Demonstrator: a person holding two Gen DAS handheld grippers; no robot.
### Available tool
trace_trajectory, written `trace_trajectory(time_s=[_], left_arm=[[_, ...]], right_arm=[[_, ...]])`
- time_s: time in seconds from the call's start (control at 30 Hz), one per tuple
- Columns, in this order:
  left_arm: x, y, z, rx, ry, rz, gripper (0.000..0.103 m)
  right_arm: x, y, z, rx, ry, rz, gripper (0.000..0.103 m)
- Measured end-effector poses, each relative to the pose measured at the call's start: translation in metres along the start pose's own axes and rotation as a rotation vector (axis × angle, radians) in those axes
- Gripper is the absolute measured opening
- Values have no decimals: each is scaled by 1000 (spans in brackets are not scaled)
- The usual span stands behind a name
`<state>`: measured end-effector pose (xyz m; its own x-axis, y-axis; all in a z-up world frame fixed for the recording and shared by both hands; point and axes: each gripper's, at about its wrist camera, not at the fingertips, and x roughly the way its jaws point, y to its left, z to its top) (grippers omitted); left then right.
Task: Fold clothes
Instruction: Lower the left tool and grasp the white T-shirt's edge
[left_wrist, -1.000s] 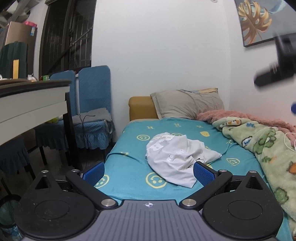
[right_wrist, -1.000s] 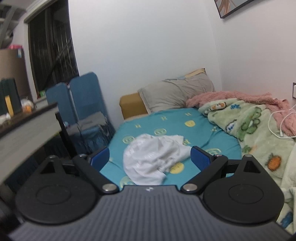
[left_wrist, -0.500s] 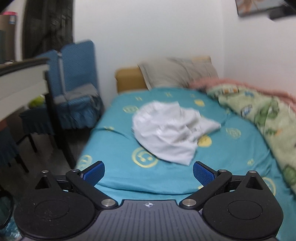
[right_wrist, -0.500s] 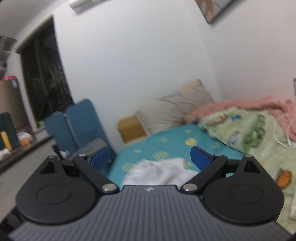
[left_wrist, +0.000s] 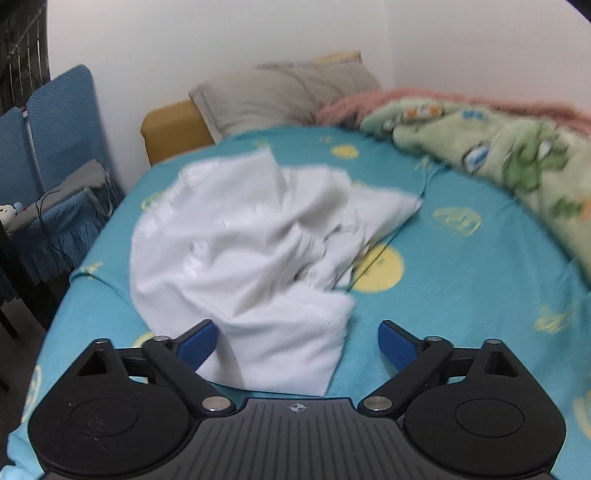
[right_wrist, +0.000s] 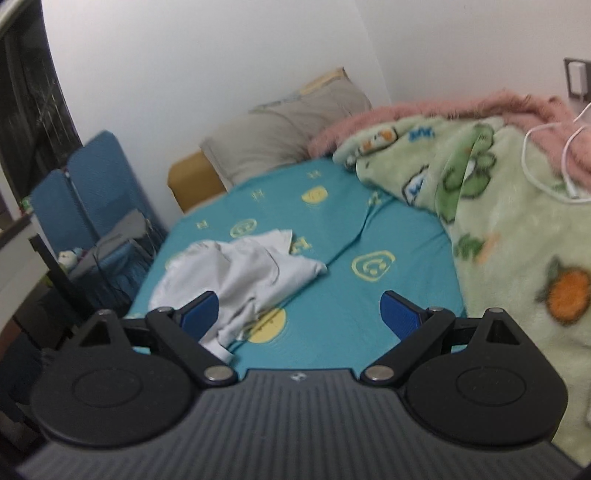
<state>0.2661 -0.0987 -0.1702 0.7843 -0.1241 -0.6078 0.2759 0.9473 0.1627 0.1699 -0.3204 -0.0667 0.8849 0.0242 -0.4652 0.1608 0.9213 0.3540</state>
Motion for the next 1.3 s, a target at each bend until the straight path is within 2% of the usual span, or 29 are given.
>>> trace_trajectory(time_s=[0.03,0.07,0.13,0.17,0.2,0.23,0.37,0.63,0.77,0.87,1.0,1.1,1.17,1.27,1.3], left_arm=[[7,1,-2,4,-1,5,80],[13,1,-4,9,-3,9,76],[9,8,-5,-13,-29,15,49],[7,12,-4,-25,-33,16,41],[1,18,-4,-47,-42,15,24],[-5,23,-3,-67,-48,14,18],[-53,42,2,-84,-107,3,14],[-174,72,10,-132,-199,-24,12],[-234,84,-4,-150,-224,-46,12],[-265,95,-23,-163,-212,-57,12],[-276,109,-49,-217,-148,-59,12],[-267,117,-54,-261,-104,-50,13],[-261,120,-56,-265,-83,-22,13],[-252,126,-60,-288,-43,-11,13],[-245,127,-59,-292,-31,-8,13]], right_arm=[[7,1,-1,-8,9,0,96],[13,3,-4,-22,17,0,96],[25,4,-7,-54,28,0,96],[30,4,-8,-70,29,-1,96],[35,6,-10,-77,35,-9,96],[39,7,-11,-84,41,-16,96],[44,9,-13,-77,39,5,96],[19,27,-15,-141,-42,32,96],[-4,38,-16,-178,-84,55,96],[-25,46,-20,-183,-80,89,96],[-35,62,-35,-185,34,183,96],[-27,89,-61,-280,143,257,96],[-19,110,-80,-389,180,277,96],[-11,134,-103,-520,133,225,96],[-8,136,-106,-525,123,230,96]])
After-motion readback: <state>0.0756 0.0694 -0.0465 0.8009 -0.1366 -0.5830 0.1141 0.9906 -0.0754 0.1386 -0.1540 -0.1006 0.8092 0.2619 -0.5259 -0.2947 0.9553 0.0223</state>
